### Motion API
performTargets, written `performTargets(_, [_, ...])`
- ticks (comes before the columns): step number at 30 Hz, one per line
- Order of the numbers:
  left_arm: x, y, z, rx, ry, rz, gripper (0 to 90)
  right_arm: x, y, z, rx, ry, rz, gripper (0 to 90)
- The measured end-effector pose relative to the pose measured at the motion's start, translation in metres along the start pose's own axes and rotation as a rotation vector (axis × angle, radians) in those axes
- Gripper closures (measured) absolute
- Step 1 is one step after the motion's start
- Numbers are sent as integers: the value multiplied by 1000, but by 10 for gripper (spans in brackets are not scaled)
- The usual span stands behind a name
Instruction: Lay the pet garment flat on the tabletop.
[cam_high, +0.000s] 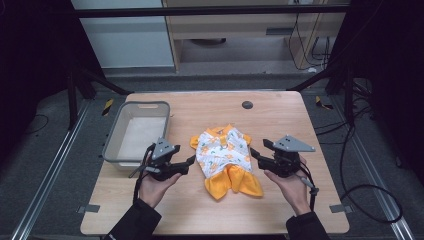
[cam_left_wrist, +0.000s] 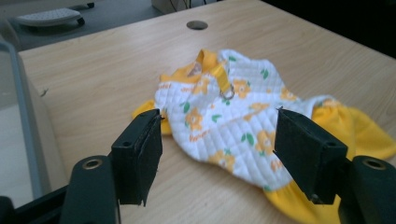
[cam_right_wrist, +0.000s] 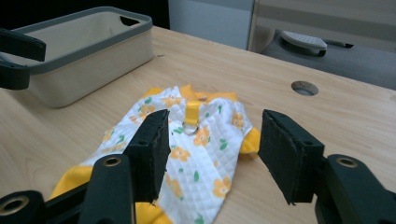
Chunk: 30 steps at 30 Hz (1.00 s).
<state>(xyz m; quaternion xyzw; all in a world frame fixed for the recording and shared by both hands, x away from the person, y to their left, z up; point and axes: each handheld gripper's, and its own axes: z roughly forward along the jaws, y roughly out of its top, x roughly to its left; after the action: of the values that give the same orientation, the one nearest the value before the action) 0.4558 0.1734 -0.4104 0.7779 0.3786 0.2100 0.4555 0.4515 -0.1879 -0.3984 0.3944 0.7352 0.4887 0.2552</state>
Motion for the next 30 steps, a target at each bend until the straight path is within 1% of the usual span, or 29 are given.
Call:
performTargets(3, [0, -10, -6, 17, -3, -6, 319, 0, -7, -9, 9, 11, 6, 420])
performTargets(5, [-1, -16, -7, 28, -9, -12, 326, 1, -12, -14, 14, 15, 6, 416])
performTargets(7, [-4, -23, -8, 37, -13, -9, 333, 2, -18, -19, 20, 24, 11, 411])
performTargets(9, [-6, -30, -6, 46, -25, -12, 339, 4, -26, -22, 37, 31, 11, 400])
performTargets(11, [-9, -34, -3, 76, -31, -8, 345, 5, -34, -24, 53, 34, 8, 398])
performTargets(13, [-13, -36, 1, 78, -37, -15, 347, 5, -41, -25, 74, 36, 9, 396])
performTargets(15, [-20, -38, 5, 86, -49, -9, 344, 5, -48, -26, 89, 34, 10, 396])
performTargets(17, [-27, -39, 9, 102, -58, 7, 342, 5, -55, -24, 113, 47, 21, 401])
performTargets(19, [-34, -41, 14, 125, -64, 28, 342, 6, -61, -22, 139, 51, 20, 407])
performTargets(20, [-37, -42, 17, 133, -67, 38, 346, 7, -65, -19, 160, 57, 20, 411])
performTargets(25, [-47, -46, 24, 160, -83, 53, 355, 12, -77, -10, 223, 74, 7, 419])
performTargets(29, [-55, -46, 30, 171, -101, 53, 357, 14, -83, -5, 251, 86, 15, 433])
performTargets(30, [-56, -46, 31, 175, -107, 57, 357, 14, -84, -3, 256, 83, 8, 438])
